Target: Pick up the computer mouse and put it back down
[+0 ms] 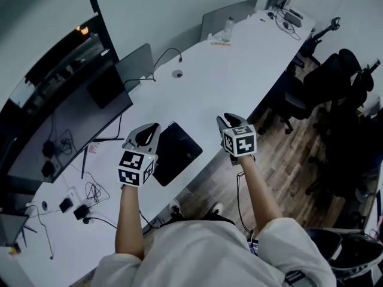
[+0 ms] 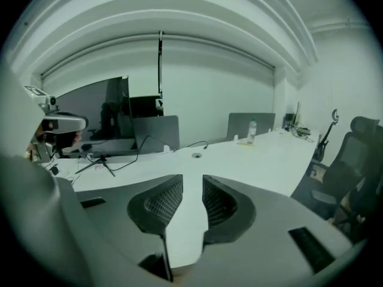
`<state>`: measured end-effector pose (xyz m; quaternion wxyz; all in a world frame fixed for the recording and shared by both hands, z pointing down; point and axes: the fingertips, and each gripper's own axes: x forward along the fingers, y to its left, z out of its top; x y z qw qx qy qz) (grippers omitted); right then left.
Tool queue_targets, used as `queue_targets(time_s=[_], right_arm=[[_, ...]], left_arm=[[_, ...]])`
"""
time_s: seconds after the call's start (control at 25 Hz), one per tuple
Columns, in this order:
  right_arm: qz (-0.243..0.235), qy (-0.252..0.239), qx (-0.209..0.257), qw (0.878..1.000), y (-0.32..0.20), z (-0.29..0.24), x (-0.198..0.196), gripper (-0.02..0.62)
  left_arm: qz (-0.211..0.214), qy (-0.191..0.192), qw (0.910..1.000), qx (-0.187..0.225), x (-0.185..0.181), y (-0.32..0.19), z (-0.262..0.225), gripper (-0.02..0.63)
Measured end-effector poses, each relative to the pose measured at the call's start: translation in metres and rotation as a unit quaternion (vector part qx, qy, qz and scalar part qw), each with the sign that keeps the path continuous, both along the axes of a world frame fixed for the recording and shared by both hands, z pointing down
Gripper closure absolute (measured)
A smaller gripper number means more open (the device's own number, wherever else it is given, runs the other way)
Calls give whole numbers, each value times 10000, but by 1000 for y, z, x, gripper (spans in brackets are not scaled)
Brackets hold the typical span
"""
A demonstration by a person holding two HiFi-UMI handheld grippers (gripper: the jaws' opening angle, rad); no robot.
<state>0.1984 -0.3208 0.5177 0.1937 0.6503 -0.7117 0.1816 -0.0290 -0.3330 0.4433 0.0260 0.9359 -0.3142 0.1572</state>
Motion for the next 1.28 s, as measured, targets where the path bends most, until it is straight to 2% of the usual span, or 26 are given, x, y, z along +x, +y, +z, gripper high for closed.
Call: queue_targets(time_s=[0.2,0.4,0.52,0.6,0.96,1.28], right_arm=[[181,330,706,9968,12,-81,45,579],[219,825,1263,9883,30,-148,68,581],[139,1248,1471,9811,47,-180,67,581],[73,1272,1644,9781,57,-196,63,581],[-157,1151,2110,9706,76,-240,41,581],[-187,1302,2093,9690,82,-241,35,581]], left_arm=[[62,111,9990,433,33,-7,-49,594],[151,209,9968,750,63,-10,-84,594],[282,245,9950,923,77,-4,-102,594],[432,265,9927,1094,85,1,-113,594],[643,420,9863,1461,99,15,-146,594],[646,565,9843,1540,98,16,-155,594]])
